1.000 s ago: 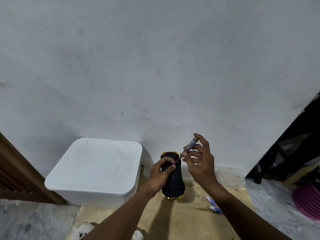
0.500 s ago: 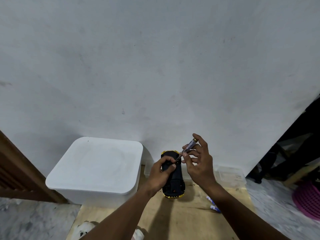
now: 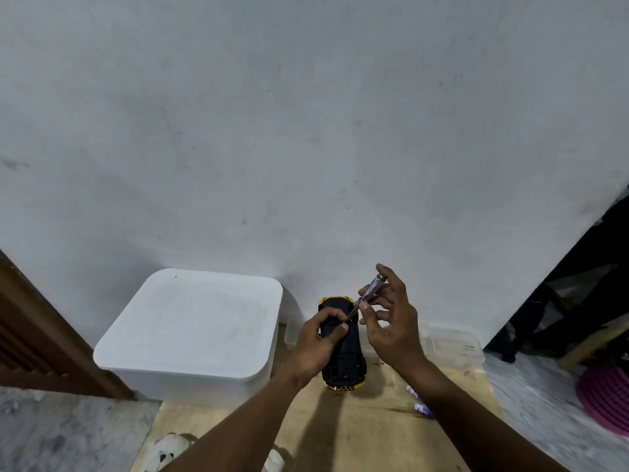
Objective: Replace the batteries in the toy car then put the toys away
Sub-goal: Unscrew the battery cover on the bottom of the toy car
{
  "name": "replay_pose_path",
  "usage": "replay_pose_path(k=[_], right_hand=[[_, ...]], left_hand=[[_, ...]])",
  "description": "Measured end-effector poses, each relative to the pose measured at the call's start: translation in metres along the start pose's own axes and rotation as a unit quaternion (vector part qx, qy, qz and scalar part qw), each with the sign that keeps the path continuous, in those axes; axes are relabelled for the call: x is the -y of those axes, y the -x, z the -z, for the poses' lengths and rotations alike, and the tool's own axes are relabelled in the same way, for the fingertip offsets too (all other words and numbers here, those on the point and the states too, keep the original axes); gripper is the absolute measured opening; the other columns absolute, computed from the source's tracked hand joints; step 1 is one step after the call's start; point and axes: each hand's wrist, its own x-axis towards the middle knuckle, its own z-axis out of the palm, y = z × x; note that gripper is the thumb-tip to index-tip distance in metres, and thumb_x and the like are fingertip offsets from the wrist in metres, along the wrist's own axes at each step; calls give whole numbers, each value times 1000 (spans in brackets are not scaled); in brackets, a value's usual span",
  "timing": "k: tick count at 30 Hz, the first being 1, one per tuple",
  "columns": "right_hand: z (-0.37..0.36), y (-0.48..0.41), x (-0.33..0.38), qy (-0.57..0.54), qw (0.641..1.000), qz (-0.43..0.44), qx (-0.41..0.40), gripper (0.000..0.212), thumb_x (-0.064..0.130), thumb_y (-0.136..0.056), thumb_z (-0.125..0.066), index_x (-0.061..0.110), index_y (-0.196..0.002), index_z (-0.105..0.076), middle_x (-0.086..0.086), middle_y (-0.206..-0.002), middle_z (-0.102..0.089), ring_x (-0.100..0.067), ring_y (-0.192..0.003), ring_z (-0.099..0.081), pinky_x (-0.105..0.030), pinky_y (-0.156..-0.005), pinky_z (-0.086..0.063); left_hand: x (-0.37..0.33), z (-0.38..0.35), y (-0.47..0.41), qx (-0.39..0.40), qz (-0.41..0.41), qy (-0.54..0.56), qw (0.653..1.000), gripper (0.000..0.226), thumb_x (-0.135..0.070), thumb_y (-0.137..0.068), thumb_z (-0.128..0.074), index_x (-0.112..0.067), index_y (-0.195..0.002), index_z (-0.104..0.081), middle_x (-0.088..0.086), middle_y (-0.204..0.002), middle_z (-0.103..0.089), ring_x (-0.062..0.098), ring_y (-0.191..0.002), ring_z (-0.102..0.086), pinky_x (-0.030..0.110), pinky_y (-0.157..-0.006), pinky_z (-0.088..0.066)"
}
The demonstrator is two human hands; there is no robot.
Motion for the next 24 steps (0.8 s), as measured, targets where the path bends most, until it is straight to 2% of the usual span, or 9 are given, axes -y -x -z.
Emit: replay_pose_path(k=[3, 9, 13, 15, 17, 20, 24], right_hand=[[2, -1, -1, -1, 1000, -3, 2, 75, -8, -88, -64, 38, -141, -37, 11, -98, -66, -19, -85, -72, -46, -62, -60], [1, 1, -2, 4, 1000, 1, 8, 77, -6, -89, -64, 46, -138, -38, 13, -99, -65, -17, -84, -72, -46, -64, -61], [1, 5, 1, 29, 999, 38, 21, 82, -4, -88, -66, 58, -134, -37, 13, -103, -66, -14, -91, -71, -33, -68, -61], [-1, 5, 3, 37, 997, 56, 36, 81, -2, -87, -66, 58, -134, -38, 14, -104, -66, -13, -95, -70, -24, -68, -58], [-2, 5, 4, 33, 997, 56, 38, 79, 0, -87, -65, 58, -134, -39, 15, -103, -66, -14, -95, -69, -20, -67, -55], [-2, 3, 4, 27, 999, 42, 19, 82, -1, -88, -65, 60, -135, -36, 16, -103, -65, -12, -92, -69, -20, -62, -56], [-3, 3, 3, 26, 999, 36, 28, 76, 6, -90, -61, 60, -136, -34, 19, -106, -64, -13, -93, -69, -29, -60, -59]], left_hand=[[0, 0, -1, -5, -4, -11, 1000, 15, -11, -92, -66, -26, -89, -66, -7, -95, -66, 6, -87, -60, 23, -76, -51], [1, 1, -1, -6, -11, -19, 1000, 17, -12, -91, -66, -28, -87, -66, -8, -95, -67, 6, -87, -60, 24, -77, -50], [4, 1, -1, -5, -13, -25, 1000, 12, -14, -91, -67, -25, -89, -66, -6, -95, -67, 8, -88, -62, 26, -78, -52], [5, 0, -1, -5, -18, -27, 999, 8, -13, -91, -66, -21, -91, -66, -5, -94, -68, 8, -88, -62, 25, -78, -53], [5, 1, -1, -8, -20, -24, 999, 7, -12, -91, -67, -19, -91, -66, -5, -93, -68, 8, -87, -62, 23, -76, -52], [3, 1, -2, -4, -15, -22, 1000, 8, -11, -91, -67, -19, -89, -67, -6, -90, -67, 6, -85, -62, 20, -74, -51], [4, 1, -3, -9, -13, -22, 1000, 11, -9, -90, -68, -20, -87, -67, -8, -89, -66, 4, -83, -60, 15, -72, -49]])
